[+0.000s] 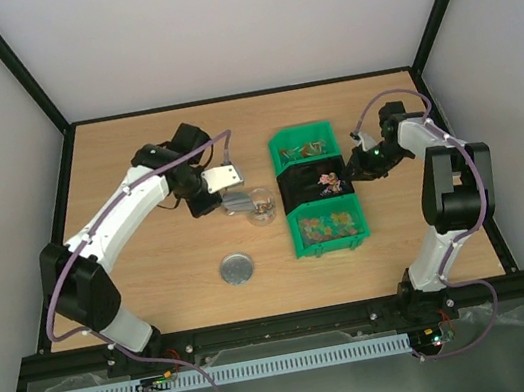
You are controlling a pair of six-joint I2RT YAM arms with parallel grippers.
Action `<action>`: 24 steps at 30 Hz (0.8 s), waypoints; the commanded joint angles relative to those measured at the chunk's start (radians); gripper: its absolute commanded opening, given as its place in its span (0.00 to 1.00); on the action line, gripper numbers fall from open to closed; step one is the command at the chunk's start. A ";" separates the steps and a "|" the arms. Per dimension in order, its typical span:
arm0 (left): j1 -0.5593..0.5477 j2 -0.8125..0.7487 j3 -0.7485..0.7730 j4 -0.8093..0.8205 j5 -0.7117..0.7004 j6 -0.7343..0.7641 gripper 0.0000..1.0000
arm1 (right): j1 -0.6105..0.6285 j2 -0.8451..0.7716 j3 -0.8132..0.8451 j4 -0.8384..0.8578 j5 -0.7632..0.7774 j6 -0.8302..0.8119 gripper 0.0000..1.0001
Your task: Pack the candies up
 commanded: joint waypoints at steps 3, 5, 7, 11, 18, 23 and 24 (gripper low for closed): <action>0.001 -0.047 0.078 -0.037 0.019 -0.015 0.02 | -0.006 -0.014 -0.019 0.075 -0.049 0.065 0.01; -0.004 -0.036 0.113 -0.053 0.043 -0.019 0.02 | -0.004 -0.021 -0.032 0.100 -0.054 0.095 0.01; -0.017 -0.027 0.142 -0.067 0.054 -0.021 0.02 | 0.001 -0.029 -0.049 0.123 -0.067 0.120 0.01; -0.063 -0.006 0.190 -0.101 0.063 -0.011 0.02 | 0.022 -0.034 -0.053 0.132 -0.069 0.125 0.01; -0.176 0.019 0.260 -0.185 0.059 0.044 0.02 | 0.037 -0.051 -0.053 0.153 -0.052 0.148 0.01; -0.263 0.064 0.293 -0.224 0.008 0.033 0.02 | 0.051 -0.077 -0.079 0.181 -0.049 0.173 0.01; -0.278 0.080 0.305 -0.228 -0.007 0.021 0.02 | 0.054 -0.080 -0.083 0.184 -0.048 0.177 0.01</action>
